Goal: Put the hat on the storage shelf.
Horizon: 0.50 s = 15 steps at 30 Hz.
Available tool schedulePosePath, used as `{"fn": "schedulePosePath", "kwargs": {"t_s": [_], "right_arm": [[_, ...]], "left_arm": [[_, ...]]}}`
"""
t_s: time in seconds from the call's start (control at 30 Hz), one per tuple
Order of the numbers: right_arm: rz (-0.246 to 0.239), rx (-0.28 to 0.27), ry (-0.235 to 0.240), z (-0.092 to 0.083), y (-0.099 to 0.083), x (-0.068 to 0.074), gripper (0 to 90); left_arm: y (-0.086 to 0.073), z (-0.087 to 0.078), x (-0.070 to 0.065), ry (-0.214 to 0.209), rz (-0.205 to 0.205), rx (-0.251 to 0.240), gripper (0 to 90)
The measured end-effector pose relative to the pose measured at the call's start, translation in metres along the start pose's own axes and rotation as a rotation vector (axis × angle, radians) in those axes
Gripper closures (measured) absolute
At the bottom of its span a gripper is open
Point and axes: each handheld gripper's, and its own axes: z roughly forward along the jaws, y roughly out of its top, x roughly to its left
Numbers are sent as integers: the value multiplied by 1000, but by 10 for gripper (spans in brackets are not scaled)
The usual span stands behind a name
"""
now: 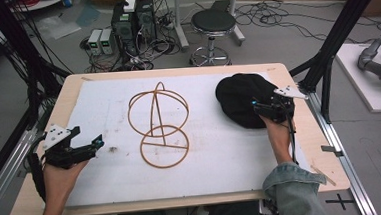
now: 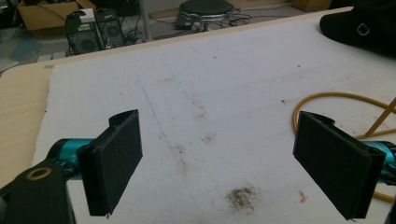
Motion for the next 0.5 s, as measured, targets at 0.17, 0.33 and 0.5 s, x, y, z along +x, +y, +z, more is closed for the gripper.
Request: {"fn": "schedulePosePath", "kwargs": {"t_s": [0.17,0.33,0.5], "right_arm": [[35,11,-9,6,-4,-5,141],[34,38,-13,16,-9,-6,142],[23,50,-23,20,-11,-6,237]], "left_arm": [[0,0,0,-1,-1,-1,160],[0,0,-1,-1,3,2,161],[0,1,-1,1,1,1,161]]}}
